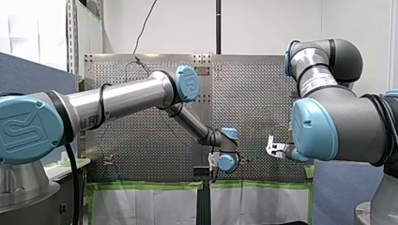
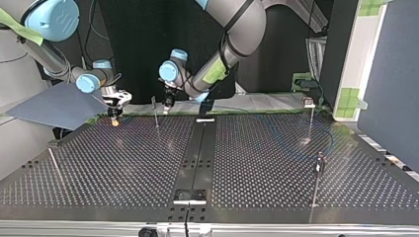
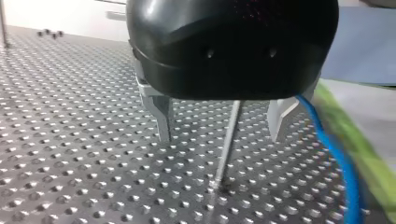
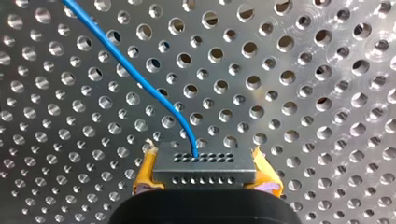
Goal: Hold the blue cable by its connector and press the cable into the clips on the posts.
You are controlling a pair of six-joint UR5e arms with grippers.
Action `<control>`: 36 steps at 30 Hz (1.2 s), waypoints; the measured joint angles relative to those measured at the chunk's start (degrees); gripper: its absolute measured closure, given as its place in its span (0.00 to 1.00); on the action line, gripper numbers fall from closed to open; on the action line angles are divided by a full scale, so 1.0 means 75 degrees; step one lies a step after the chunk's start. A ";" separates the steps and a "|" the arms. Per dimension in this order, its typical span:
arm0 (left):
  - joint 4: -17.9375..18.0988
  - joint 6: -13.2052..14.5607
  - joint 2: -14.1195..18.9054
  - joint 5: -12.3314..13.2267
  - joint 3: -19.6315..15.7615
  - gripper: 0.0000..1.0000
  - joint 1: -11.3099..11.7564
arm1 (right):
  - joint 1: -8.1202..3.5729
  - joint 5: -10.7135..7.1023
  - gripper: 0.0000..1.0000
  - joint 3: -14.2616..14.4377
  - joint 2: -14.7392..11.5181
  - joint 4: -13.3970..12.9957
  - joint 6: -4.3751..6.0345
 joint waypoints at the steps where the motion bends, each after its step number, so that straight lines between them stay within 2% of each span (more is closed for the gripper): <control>1: -0.0060 0.0055 0.0000 -0.0046 -0.0026 0.00 -0.0006 | 0.0003 0.0002 1.00 0.0000 0.0001 0.0005 -0.0001; 5: -0.0304 0.0291 0.0001 -0.0227 -0.0126 0.00 -0.0043 | 0.0018 0.0005 1.00 0.0000 0.0001 0.0024 -0.0010; 9: -0.0385 0.0387 0.0003 -0.0261 -0.0180 0.00 -0.0081 | 0.0029 0.0006 1.00 0.0000 0.0002 0.0035 -0.0014; 18: -0.0398 0.0421 0.0003 0.0130 -0.0156 0.00 -0.0202 | 0.0037 0.0005 1.00 0.0000 0.0003 0.0039 -0.0005; 25: -0.0409 0.0335 0.0004 0.0454 -0.0120 0.00 -0.0476 | 0.0043 0.0006 1.00 0.0000 0.0002 0.0039 -0.0003; 36: -0.0392 0.0301 0.0004 0.0417 -0.0106 0.00 -0.0615 | 0.0055 0.0005 1.00 -0.0002 0.0001 0.0039 0.0007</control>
